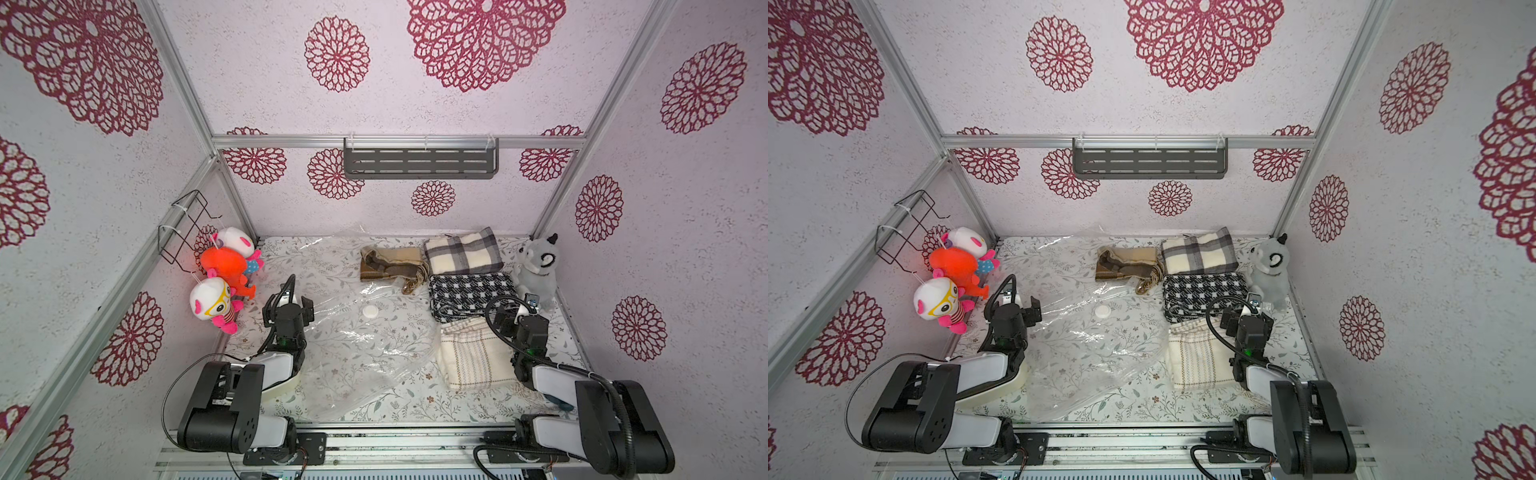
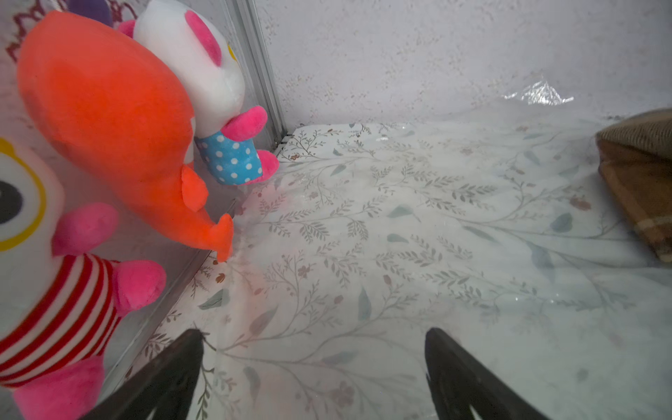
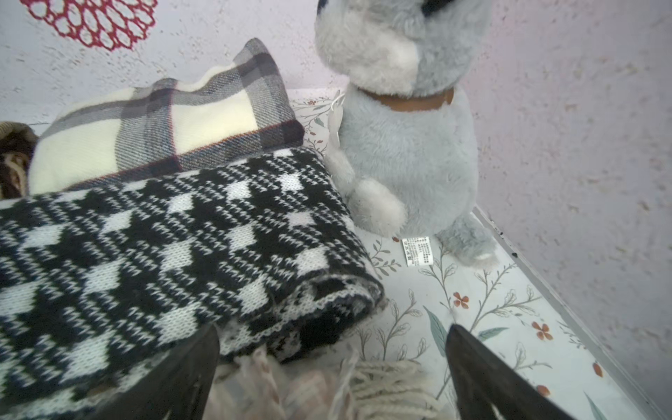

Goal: Take the scarf out of the vacuum bag
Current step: Reset both arms

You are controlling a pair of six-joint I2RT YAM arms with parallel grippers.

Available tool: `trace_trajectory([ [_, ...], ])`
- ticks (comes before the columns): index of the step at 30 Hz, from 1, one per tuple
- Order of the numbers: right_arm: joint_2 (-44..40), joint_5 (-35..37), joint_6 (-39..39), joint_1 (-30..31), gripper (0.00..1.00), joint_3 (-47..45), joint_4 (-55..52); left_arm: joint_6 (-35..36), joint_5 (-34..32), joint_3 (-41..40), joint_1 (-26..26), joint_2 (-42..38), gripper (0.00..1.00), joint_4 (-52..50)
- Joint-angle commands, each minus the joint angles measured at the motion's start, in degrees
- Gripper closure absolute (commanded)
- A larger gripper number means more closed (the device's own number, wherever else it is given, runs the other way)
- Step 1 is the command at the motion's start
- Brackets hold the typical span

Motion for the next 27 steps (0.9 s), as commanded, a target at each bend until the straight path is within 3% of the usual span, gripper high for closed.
trace_trajectory([
  [1,3.42,2.73,-1.63,-0.33,0.02,-1.98,16.17,-2.87,5.8,-1.11,4.76,1.96,0.02,9.63],
  [5,8.44,3.31,-0.34,-0.7,0.02,-0.78,19.07,-2.38,9.62,-0.39,6.14,8.84,0.02,16.13],
  [9,13.87,0.69,-2.42,-0.29,0.02,1.62,20.11,-3.29,11.45,1.9,6.84,7.32,0.02,8.53],
  [16,13.83,-0.12,-2.71,-0.31,0.01,1.59,19.82,-5.28,16.36,4.04,9.7,7.69,0.02,5.24],
  [27,13.75,-0.91,-2.52,-0.59,0.01,1.57,19.63,-5.51,16.57,3.81,9.99,7.59,0.02,5.37],
])
